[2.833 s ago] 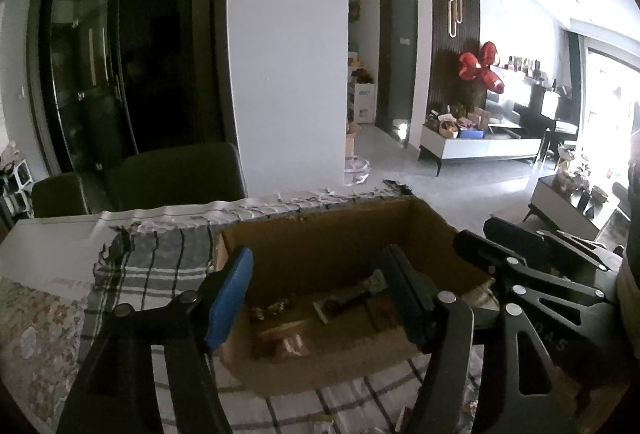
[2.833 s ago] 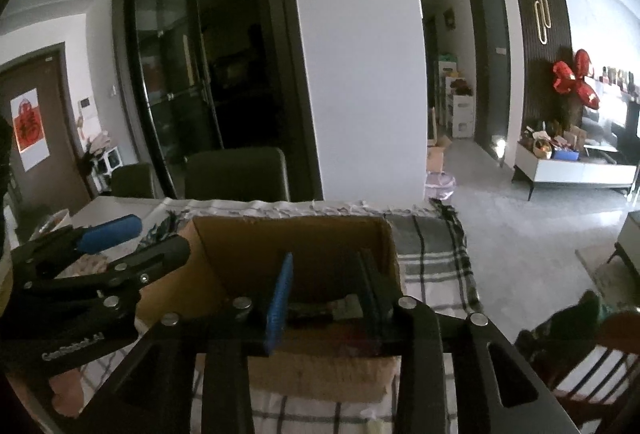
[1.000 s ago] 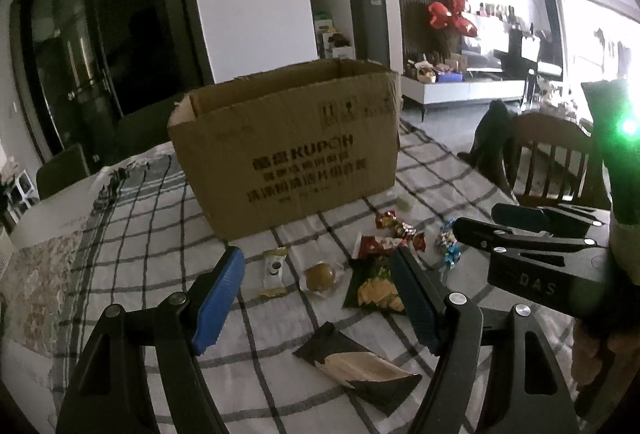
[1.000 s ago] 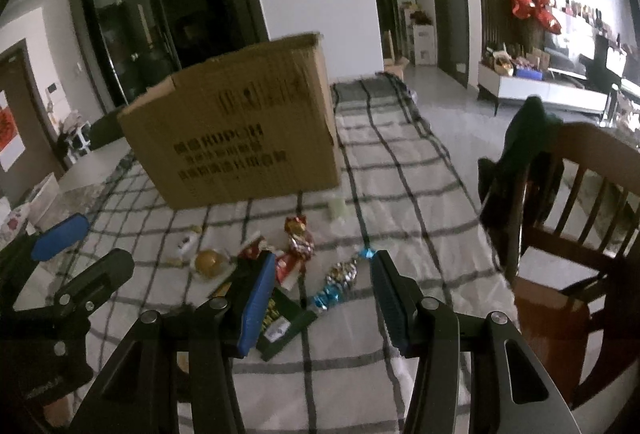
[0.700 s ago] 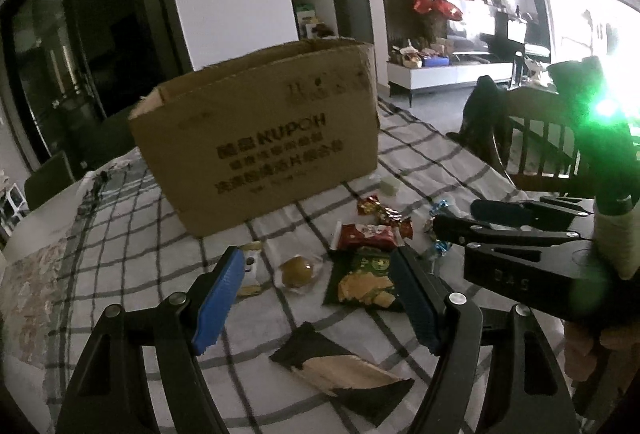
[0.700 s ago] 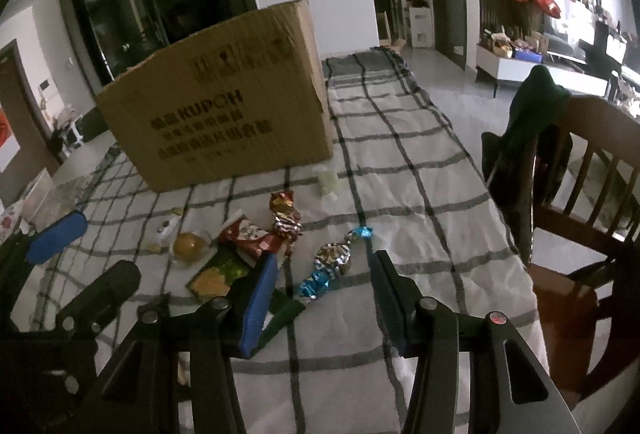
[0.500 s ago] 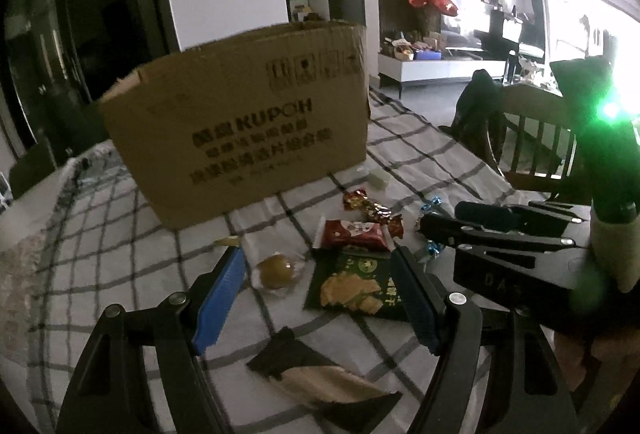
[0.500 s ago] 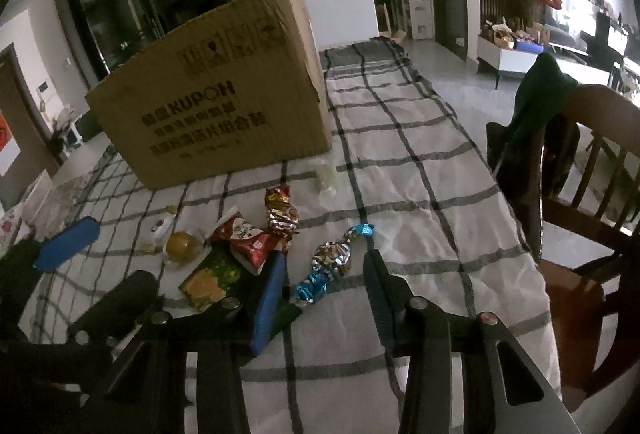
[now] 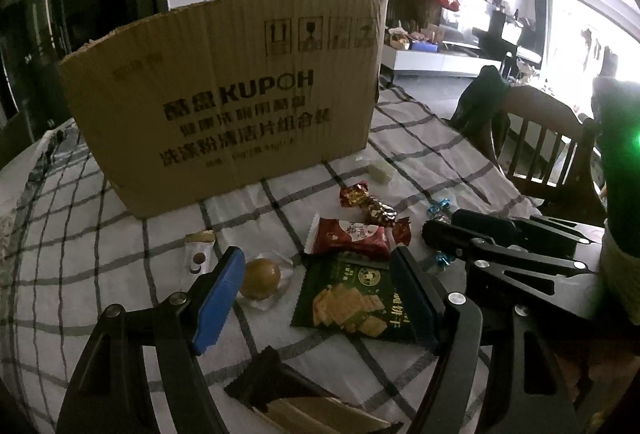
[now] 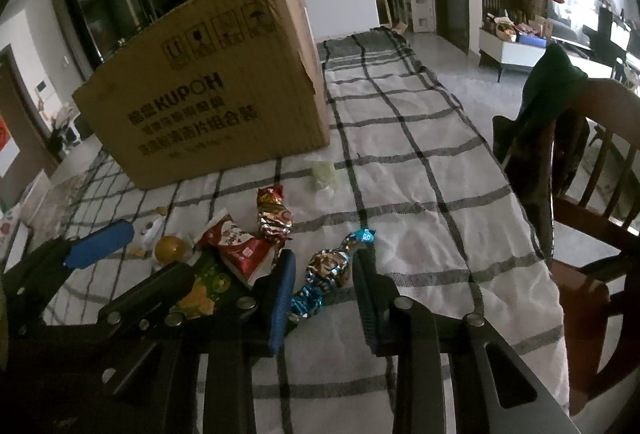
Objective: Organize snacks
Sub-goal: 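Lower the right tool onto the blue-wrapped candy and close on it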
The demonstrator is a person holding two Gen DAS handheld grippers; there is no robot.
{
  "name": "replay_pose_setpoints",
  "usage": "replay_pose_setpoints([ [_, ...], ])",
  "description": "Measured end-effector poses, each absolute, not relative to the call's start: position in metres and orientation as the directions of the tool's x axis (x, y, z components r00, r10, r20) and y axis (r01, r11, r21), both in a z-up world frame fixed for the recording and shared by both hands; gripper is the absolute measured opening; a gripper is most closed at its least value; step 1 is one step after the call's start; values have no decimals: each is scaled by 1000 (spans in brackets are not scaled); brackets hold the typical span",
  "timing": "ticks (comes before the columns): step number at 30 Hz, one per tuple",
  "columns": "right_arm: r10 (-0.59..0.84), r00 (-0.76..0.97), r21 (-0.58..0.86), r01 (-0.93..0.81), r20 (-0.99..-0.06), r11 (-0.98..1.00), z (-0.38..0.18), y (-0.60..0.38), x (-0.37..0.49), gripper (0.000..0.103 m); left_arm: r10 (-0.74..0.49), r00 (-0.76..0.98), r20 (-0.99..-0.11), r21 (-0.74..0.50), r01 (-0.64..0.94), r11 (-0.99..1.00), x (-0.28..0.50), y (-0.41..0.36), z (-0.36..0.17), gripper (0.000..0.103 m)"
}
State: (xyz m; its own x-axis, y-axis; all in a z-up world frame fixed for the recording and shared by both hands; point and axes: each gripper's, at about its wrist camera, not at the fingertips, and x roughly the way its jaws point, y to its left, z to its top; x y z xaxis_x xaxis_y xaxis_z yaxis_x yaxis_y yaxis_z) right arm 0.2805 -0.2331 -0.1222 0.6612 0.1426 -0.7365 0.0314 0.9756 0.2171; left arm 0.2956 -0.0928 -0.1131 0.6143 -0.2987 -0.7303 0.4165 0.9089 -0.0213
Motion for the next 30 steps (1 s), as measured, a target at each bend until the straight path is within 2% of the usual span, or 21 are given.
replay_pose_setpoints([
  [4,157,654,232,29,-740,972,-126,-234,284,26,-298,611,-734,-19,420,908,297,-94,-115,74],
  [27,164,682,286,69,-713,956,-118,-253,272,25,-312,570,-760,-6,473,881,314,-117,-126,74],
  [30,162,680,291,79,-715,953,-119,-256,272,25,-316,564,-763,-7,482,876,318,-121,-128,71],
])
